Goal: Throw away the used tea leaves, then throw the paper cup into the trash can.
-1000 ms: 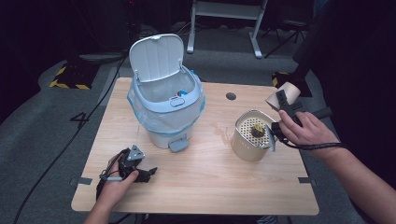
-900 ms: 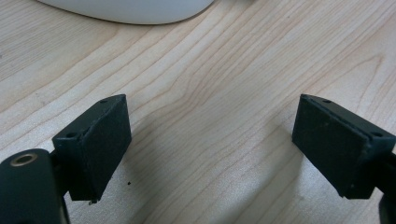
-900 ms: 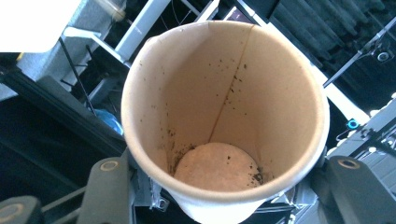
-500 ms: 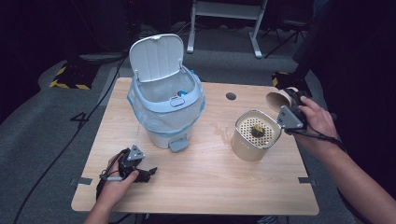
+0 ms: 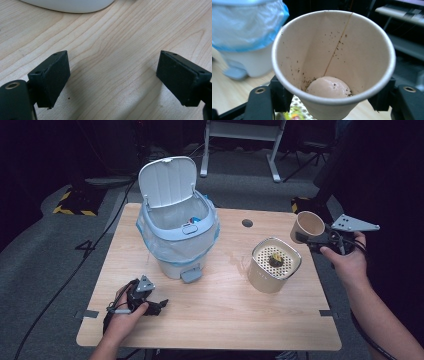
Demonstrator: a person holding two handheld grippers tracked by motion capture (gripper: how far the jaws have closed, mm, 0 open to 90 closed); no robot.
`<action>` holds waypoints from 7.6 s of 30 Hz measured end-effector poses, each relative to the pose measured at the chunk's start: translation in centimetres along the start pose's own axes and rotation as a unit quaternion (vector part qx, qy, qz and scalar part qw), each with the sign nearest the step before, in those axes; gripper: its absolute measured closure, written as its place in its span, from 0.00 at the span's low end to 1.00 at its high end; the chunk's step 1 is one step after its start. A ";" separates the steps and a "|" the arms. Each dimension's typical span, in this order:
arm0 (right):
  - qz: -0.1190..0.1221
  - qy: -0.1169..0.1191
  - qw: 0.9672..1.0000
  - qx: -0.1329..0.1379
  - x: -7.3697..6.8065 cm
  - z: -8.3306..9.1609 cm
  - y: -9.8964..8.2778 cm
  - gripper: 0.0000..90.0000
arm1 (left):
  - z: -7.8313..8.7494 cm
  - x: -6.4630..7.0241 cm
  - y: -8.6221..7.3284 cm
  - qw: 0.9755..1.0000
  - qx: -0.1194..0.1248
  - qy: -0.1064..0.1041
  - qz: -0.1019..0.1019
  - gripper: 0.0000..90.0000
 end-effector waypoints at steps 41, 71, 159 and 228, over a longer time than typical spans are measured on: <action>0.005 0.056 0.998 -0.030 -0.7 -0.6 2.6 0.36 | -0.2 -0.3 0.4 1.000 -0.002 -0.007 -0.015 0.10; 0.046 0.119 0.992 -0.005 -3.2 -4.1 11.5 0.35 | -0.3 -0.5 0.5 1.000 -0.004 -0.012 -0.026 0.10; 0.120 0.211 0.970 0.014 -15.7 -16.7 21.3 0.17 | -0.6 -0.5 0.8 1.000 -0.007 -0.009 -0.023 0.09; 0.004 0.114 0.986 -0.119 -8.2 1.3 -6.9 0.24 | -0.3 -1.1 0.4 0.999 -0.006 -0.014 -0.037 0.09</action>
Point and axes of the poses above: each handheld gripper's, and its own axes: z roughly backward along the jaws, y roughly out of its top, x roughly to its right, the point moved 7 cm from there along -z, roughly forward along the jaws, and after that the axes turned 14 degrees about -x, right-handed, at the moved point
